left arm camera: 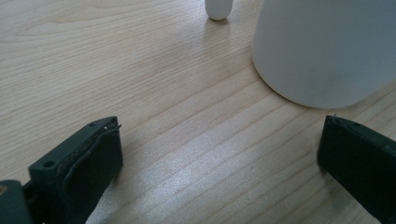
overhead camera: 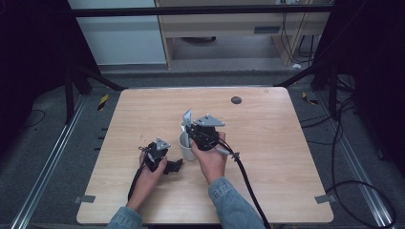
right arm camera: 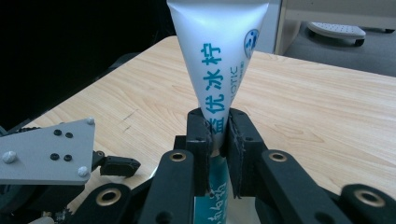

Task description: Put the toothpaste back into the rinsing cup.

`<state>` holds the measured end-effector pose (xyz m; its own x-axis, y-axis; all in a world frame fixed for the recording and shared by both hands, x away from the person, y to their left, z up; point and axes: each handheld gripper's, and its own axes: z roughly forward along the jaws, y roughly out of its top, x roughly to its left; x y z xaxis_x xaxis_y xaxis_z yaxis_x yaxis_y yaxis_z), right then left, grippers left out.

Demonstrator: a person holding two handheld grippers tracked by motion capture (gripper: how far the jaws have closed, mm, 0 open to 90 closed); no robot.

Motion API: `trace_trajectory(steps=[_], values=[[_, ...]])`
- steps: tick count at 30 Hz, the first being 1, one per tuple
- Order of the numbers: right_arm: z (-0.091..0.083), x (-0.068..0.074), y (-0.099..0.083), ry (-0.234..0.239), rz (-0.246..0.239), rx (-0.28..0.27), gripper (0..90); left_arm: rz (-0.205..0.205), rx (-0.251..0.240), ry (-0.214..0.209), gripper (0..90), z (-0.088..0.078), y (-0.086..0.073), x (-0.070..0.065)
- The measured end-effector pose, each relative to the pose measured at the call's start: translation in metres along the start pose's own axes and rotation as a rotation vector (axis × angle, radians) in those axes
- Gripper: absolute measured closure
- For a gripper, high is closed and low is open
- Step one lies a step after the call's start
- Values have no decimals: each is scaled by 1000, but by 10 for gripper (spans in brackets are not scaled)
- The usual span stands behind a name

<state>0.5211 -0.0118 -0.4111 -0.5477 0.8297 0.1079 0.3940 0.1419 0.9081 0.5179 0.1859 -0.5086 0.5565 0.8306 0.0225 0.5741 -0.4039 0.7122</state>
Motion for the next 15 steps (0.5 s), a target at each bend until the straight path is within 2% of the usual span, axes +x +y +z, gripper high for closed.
trace_trajectory(steps=[9, 10, 15], values=[[1, 0, -2, 6, 13, 0, 800, -1, -1, 0, 0, 0, 0, 0], [1, -1, -3, 10, 31, 3, 800, 0, 0, 0, 0, 0, 0, 0], [2, -3, -3, 13, 43, 0, 800, 0, 0, 0, 0, 0, 0, 0]])
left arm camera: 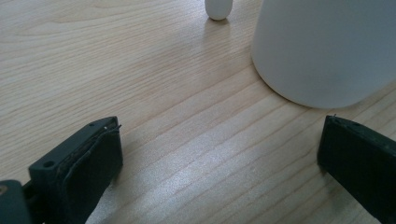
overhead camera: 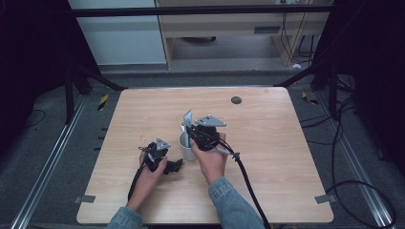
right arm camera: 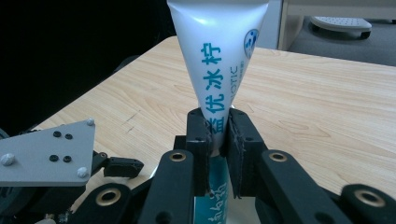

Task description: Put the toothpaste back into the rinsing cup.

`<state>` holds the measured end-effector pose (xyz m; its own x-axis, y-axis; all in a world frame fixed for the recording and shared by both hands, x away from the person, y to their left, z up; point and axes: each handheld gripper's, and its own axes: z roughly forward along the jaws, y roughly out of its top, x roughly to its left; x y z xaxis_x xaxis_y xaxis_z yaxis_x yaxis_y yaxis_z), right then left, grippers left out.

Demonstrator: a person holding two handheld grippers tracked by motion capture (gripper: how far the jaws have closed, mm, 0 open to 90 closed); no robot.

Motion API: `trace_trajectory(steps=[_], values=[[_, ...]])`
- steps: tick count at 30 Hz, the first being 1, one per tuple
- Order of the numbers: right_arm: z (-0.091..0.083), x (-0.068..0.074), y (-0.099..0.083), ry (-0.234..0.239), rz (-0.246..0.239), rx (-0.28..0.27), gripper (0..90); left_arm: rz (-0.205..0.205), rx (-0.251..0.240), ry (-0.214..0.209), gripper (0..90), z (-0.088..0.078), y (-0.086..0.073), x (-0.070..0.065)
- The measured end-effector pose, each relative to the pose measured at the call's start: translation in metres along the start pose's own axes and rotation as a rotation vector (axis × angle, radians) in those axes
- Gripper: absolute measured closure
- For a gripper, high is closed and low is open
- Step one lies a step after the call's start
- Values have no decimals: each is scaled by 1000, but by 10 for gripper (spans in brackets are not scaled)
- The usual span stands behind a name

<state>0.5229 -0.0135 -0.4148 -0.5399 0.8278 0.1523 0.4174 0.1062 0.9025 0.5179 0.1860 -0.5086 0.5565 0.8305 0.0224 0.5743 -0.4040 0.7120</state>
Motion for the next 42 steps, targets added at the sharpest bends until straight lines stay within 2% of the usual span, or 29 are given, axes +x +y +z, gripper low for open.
trace_trajectory(steps=[16, 22, 42], values=[[1, -7, 1, 8, 28, 3, 796, 2, 3, 0, 0, 0, 0, 0], [2, -13, 2, 19, 56, 5, 793, 0, 3, -1, 0, 0, 0, 0], [2, -15, 3, 30, 59, 8, 772, 0, 3, -1, 0, 0, 0, 0]])
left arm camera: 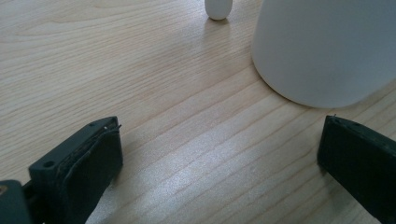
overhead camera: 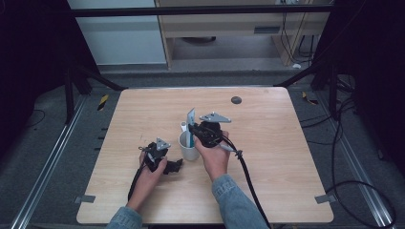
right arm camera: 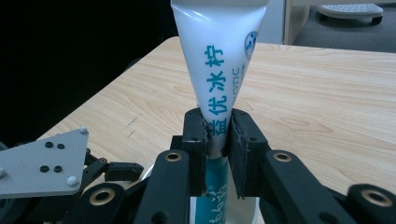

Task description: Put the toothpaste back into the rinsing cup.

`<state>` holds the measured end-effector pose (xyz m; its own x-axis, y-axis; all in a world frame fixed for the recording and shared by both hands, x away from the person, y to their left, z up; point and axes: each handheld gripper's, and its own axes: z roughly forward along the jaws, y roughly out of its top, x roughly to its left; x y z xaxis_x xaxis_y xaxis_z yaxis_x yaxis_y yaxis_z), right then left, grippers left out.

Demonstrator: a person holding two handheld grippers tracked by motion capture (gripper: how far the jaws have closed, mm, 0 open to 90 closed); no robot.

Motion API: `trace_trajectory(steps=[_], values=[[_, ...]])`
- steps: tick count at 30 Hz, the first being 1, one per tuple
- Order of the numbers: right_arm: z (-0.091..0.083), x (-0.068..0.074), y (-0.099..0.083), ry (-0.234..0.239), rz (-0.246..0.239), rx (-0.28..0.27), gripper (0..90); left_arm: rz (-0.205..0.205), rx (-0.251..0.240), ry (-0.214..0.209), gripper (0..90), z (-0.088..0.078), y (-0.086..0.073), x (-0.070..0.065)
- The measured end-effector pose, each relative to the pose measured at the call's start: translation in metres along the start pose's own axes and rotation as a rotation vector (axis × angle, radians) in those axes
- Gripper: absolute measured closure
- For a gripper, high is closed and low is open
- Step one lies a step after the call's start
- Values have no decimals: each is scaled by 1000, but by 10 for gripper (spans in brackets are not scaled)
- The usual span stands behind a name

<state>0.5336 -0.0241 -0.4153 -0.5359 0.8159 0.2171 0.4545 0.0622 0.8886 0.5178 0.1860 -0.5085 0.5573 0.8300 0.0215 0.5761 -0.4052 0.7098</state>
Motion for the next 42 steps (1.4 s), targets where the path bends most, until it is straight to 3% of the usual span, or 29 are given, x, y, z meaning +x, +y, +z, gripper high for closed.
trace_trajectory(steps=[26, 32, 42], values=[[0, 2, 0, -12, -10, 13, 637, 0, 0, 0, 0, 0, 0, 0], [0, 2, -1, -20, -6, 27, 548, 0, 0, 0, 0, 0, 0, 0], [-3, 5, 1, -49, -58, 43, 465, 4, 0, 1, 0, 0, 0, 0]])
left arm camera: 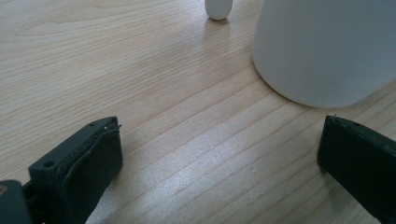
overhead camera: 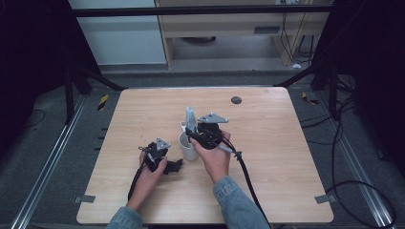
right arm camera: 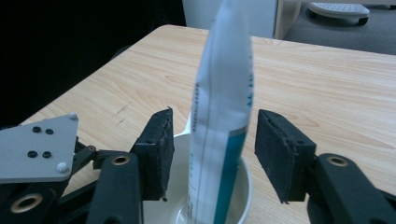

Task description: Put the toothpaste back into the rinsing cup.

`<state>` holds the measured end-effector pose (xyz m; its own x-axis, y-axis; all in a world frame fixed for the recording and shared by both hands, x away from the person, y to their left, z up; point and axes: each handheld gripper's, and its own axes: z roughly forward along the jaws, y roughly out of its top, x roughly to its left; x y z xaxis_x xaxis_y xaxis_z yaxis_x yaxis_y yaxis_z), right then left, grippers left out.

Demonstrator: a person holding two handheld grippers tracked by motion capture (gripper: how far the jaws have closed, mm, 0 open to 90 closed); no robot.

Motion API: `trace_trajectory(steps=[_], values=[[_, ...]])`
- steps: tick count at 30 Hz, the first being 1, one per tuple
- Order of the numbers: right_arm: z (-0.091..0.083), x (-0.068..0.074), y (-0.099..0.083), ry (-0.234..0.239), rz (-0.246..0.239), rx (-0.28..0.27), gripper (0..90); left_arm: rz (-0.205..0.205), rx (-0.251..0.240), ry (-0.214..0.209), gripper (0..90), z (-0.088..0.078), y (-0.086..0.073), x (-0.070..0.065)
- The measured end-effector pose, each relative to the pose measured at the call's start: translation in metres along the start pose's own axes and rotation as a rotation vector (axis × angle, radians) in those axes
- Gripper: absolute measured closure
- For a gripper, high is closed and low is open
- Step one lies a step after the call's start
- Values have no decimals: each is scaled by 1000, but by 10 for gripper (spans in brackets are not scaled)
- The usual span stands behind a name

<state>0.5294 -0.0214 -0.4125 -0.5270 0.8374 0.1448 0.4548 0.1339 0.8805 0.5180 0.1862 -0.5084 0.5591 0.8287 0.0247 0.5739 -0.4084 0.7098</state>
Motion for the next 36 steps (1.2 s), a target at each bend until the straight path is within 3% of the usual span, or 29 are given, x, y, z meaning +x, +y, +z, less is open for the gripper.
trace_trajectory(steps=[16, 22, 27, 30, 36], values=[[-4, 6, 3, -12, -62, 19, 434, -4, -4, 1, 0, 0, 0, 0], [-7, 7, 4, -25, -108, 36, 392, -4, -3, 0, 0, 0, 0, 0], [-10, 8, 5, -20, -131, 44, 294, -4, -4, 0, 0, 0, 0, 0], [-11, 9, 6, -17, -168, 55, 239, -4, -4, 0, 0, 0, 0, 0], [-14, 5, 8, -13, -215, 104, 147, -5, -5, 1, 0, 0, 0, 0]])
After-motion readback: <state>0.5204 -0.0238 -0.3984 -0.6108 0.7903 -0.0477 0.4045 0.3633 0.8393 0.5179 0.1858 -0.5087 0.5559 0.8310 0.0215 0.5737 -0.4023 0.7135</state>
